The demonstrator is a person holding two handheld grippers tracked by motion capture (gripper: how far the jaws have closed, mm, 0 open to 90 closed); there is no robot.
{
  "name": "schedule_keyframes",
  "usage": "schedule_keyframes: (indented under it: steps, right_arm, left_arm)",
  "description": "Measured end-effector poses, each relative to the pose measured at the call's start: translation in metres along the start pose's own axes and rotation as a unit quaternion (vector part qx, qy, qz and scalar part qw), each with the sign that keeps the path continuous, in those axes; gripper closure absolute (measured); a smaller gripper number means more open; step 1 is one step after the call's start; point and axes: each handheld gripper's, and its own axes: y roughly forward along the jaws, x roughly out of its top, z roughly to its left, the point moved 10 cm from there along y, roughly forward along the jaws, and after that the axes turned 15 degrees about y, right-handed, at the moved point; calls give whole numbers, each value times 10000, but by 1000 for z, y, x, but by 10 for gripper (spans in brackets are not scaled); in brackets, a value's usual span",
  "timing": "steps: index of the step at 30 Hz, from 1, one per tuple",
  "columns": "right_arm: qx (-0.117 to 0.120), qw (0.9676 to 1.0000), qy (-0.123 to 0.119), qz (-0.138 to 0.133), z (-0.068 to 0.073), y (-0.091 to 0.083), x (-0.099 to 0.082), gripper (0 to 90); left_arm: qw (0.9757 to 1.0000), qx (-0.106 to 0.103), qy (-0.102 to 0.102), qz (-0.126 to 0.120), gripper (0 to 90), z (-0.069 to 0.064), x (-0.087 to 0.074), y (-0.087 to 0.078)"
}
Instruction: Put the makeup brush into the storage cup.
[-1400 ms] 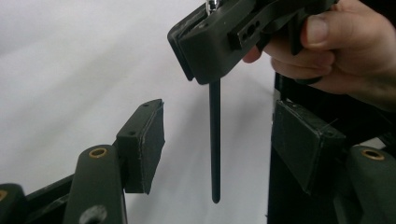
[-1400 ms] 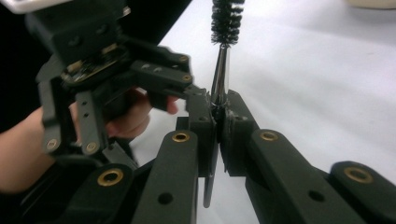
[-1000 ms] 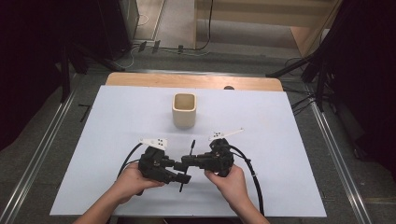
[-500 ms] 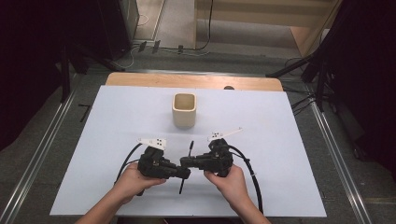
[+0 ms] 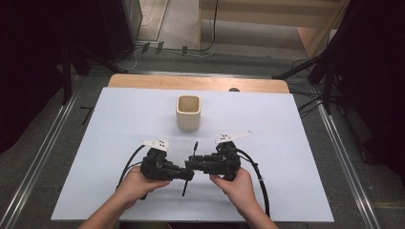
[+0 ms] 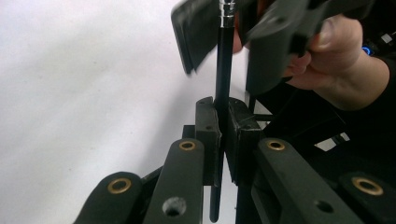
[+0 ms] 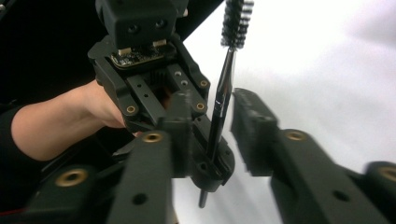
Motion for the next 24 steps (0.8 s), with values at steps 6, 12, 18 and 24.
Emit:
schedule_keyframes:
  steps: [6, 12, 18, 24]
  right_arm:
    - [-217, 9994, -212, -135, -2, -5, 4, 562]
    - [-414, 9974, -565, -139, -1, -8, 3, 497]
    - [-497, 9967, -624, -152, -1, -12, 3, 454]
    - [-813, 9923, -915, -186, -8, -22, 5, 393]
  left_arm:
    - [9999, 100, -78, 52, 849, 5, -2, -1]
    - [9999, 142, -57, 75, 849, 6, -2, -3]
    - [9998, 183, -42, 107, 848, 7, -2, -5]
    - [9996, 239, -40, 120, 848, 8, -2, -7]
